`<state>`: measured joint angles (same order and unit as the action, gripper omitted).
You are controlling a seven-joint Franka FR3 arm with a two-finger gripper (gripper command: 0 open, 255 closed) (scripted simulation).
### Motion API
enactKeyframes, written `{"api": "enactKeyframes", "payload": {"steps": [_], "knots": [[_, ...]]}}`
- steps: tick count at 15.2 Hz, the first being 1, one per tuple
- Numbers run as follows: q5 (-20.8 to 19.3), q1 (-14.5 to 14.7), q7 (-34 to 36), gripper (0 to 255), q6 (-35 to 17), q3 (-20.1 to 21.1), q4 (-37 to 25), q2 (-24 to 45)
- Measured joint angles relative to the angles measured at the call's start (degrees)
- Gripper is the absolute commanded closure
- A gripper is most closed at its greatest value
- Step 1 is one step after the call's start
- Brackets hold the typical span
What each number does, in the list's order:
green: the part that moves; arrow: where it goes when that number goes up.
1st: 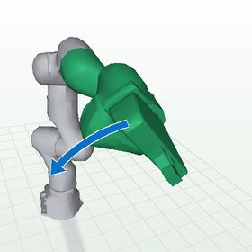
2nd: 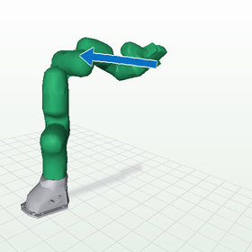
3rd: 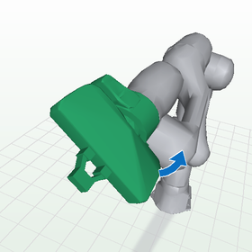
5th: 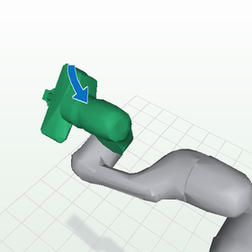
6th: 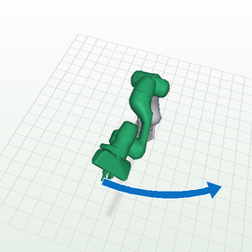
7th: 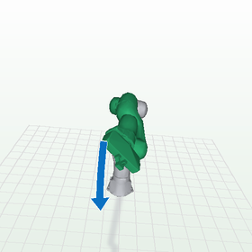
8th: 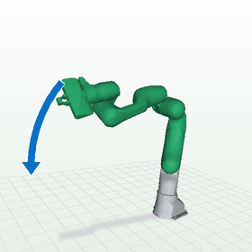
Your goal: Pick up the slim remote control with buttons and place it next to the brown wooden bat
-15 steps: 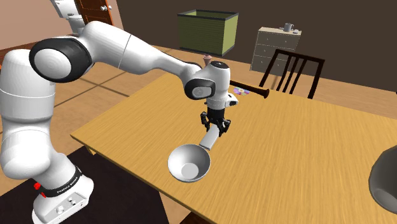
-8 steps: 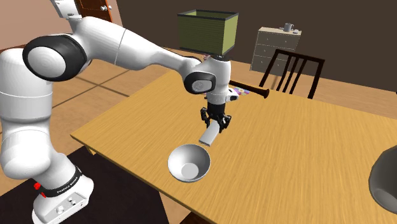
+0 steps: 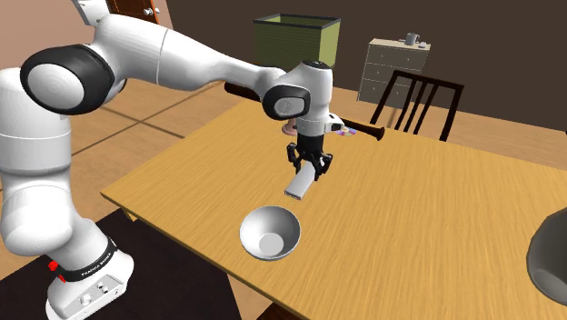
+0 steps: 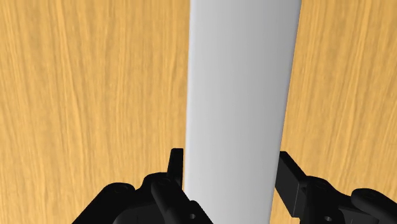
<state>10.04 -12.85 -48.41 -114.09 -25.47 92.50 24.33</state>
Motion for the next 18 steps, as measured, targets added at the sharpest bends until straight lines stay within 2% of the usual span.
{"api": "enactKeyframes", "payload": {"steps": [14, 18], "knots": [[-1.27, -0.09, 0.86, 255, 9.48, -0.65, -7.48, -2.25], [-0.21, 0.77, 3.72, 255, 12.29, 0.6, -14.19, 1.77]]}}
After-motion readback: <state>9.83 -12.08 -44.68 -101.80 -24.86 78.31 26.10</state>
